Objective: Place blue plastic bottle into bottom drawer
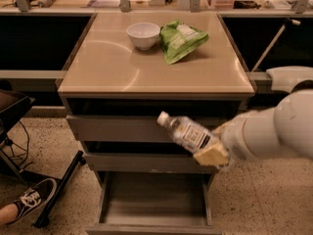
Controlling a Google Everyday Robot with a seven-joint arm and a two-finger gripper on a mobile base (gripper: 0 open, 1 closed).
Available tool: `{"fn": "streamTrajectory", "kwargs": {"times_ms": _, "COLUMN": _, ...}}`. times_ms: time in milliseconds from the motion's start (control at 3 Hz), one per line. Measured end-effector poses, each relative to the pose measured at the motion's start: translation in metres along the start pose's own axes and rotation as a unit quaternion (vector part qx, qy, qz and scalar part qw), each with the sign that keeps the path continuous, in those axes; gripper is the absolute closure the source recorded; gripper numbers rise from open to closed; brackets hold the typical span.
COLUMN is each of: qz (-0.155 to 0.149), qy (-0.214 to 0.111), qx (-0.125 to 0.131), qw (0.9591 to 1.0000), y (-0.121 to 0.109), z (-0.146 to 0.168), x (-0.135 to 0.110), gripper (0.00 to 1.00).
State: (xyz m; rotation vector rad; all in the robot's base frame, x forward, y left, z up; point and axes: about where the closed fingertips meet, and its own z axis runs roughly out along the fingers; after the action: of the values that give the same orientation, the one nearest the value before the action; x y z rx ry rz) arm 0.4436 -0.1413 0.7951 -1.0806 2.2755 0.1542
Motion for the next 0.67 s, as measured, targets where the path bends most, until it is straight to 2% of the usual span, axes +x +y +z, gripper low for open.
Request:
{"fn": "streamTrajectory", "kwargs": {"times_ms": 333, "qz": 0.005, "qy": 0.03, "qx": -0.022, "qw": 0.9993, "y": 0.0231, "z": 0.0167, "x": 0.0343, "gripper": 1.0}}
{"fn": "streamTrajectory", "kwargs": {"times_ms": 667, "qz": 0.005, "qy": 0.03, "qx": -0.022, "qw": 0.9993, "y": 0.0231, "z": 0.0167, "x": 0.0343, "gripper": 1.0}}
